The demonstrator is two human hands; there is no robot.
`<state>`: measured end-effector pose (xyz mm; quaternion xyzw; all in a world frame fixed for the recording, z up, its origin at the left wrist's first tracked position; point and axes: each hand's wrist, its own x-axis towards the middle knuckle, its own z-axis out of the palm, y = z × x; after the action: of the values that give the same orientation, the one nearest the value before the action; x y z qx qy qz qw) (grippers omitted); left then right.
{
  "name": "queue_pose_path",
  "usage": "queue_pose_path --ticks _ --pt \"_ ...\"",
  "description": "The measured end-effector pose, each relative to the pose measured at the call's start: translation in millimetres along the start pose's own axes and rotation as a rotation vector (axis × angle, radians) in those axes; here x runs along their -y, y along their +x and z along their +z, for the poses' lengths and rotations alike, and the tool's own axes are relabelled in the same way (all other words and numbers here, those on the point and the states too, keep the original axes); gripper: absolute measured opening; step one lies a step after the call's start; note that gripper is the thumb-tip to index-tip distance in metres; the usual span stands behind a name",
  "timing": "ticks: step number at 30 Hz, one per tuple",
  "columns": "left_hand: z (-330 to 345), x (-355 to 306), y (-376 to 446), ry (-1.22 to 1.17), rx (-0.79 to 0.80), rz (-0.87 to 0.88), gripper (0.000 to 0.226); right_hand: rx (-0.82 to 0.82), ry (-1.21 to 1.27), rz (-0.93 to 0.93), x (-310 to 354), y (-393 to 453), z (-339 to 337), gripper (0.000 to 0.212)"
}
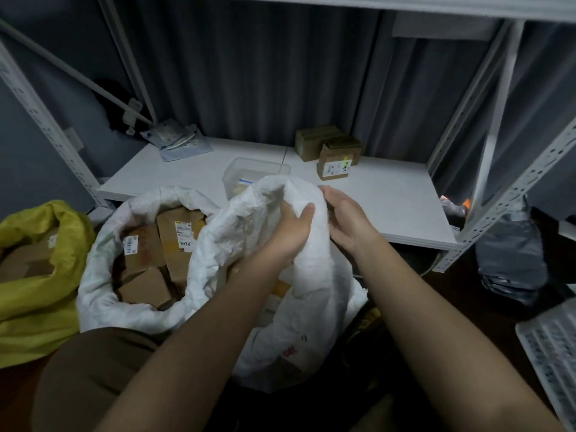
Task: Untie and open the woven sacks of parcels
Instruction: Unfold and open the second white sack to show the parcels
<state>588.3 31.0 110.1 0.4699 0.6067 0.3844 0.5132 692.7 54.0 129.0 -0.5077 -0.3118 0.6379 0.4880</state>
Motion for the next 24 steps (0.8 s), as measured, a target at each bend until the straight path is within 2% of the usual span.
queue_pose_path --ticks 3,6,8,9,11,12,14,15,16,20,21,22,24 --pt "5 -1 10 -0.009 -0.077 0.052 0.062 -0.046 -0.428 -0.189 -12 -12 -27 0.032" --pt "20 -3 11 0.113 -0.133 0.085 0.060 -0.031 -0.669 -0.382 -57 -33 -36 0.032" --pt "29 -4 5 0.109 -0.040 0.068 0.062 -0.052 -0.783 -0.470 -81 -32 -37 0.039" --pt "30 -1 5 0.059 0.080 0.045 0.063 -0.128 -0.779 -0.461 -81 -31 -41 0.037" --pt "29 1 5 -0.093 0.211 -0.052 0.060 -0.298 -0.510 -0.278 -74 -21 -54 0.026" --pt "28 7 5 -0.097 0.219 -0.052 0.061 -0.281 -0.286 -0.153 -71 -18 -60 0.023" --pt "23 19 -5 -0.074 0.274 -0.055 0.072 -0.146 0.090 0.051 -70 -14 -63 0.023" --pt "25 27 -11 0.026 0.264 0.000 0.078 -0.112 0.136 0.070 -71 -12 -60 0.023" --pt "27 32 -15 0.098 0.213 0.053 0.080 -0.130 0.082 0.044 -74 -8 -56 0.021" --pt "37 50 -12 0.200 -0.091 0.207 0.067 -0.345 -0.655 -0.286 -88 -3 -57 0.017" --pt "39 51 -11 0.227 -0.131 0.225 0.065 -0.348 -0.748 -0.333 -90 -6 -61 0.018" --pt "43 48 -9 0.244 -0.132 0.231 0.063 -0.306 -0.720 -0.352 -96 -12 -65 0.020" --pt "50 38 -3 0.195 -0.013 0.159 0.064 -0.202 -0.528 -0.282 -105 -29 -65 0.030"
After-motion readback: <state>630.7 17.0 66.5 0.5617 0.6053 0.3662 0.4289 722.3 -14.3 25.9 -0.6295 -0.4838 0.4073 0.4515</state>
